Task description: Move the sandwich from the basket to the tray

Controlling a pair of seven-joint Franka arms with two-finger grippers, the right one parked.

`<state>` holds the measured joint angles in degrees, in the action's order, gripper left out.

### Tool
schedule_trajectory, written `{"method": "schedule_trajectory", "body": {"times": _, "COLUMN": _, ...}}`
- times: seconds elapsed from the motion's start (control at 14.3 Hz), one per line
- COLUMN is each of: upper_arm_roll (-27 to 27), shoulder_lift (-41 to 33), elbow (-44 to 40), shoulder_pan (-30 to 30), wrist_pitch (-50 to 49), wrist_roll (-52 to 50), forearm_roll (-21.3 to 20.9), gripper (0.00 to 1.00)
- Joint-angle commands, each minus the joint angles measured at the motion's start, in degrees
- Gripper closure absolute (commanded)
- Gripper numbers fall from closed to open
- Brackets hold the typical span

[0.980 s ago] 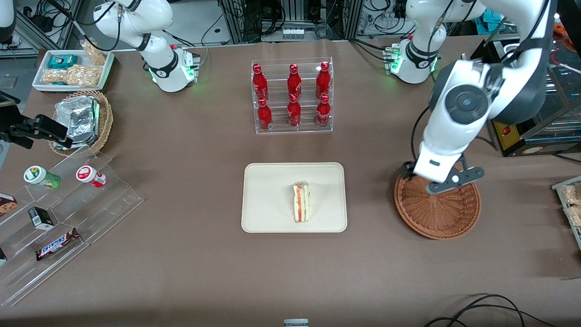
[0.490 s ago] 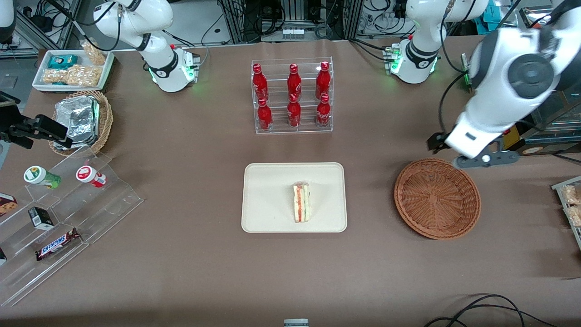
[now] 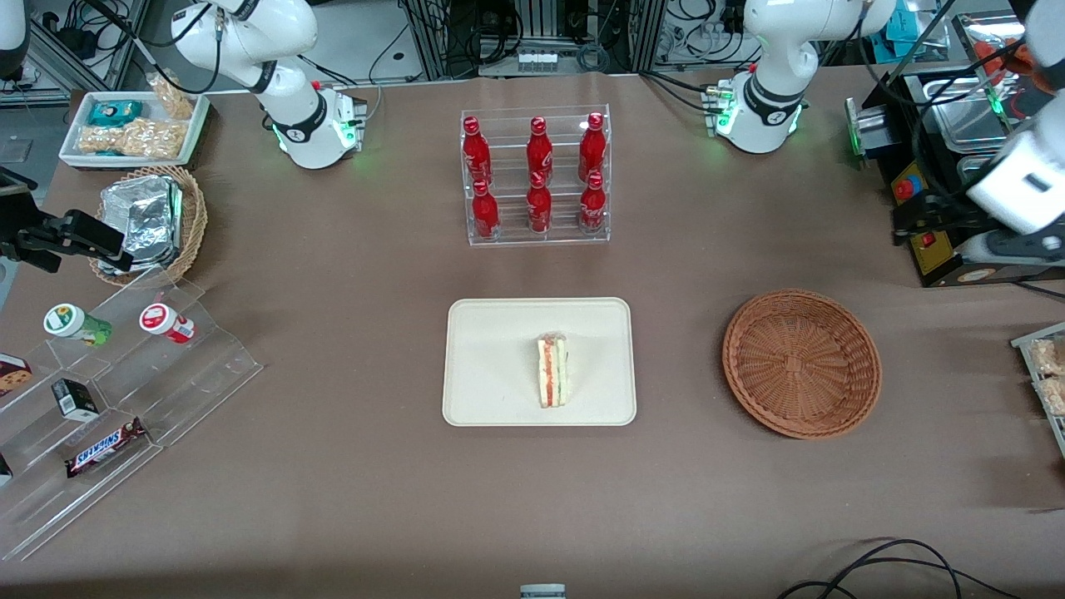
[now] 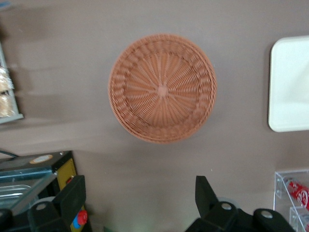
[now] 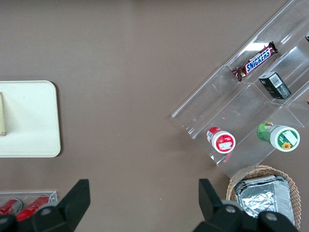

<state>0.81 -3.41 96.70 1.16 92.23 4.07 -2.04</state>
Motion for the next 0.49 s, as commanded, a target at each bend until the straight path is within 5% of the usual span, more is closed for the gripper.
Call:
{"method": "schedule_trajectory", "body": {"times": 0.0, "upper_arm_roll": 2.0, "shoulder_lift": 4.8, "elbow": -7.7, "shoulder_pan": 1.1, "wrist_pitch": -1.7, "wrist_roll": 0.6, "forearm_roll": 1.0, "gripper": 0.0}}
{"method": "schedule_trajectory", "body": {"times": 0.42, "upper_arm_roll": 3.4, "shoulder_lift": 5.2, "elbow": -8.4, "shoulder_pan": 0.9, "wrist_pitch": -2.5, "wrist_roll": 0.0, "forearm_roll": 4.6, "gripper": 0.0}}
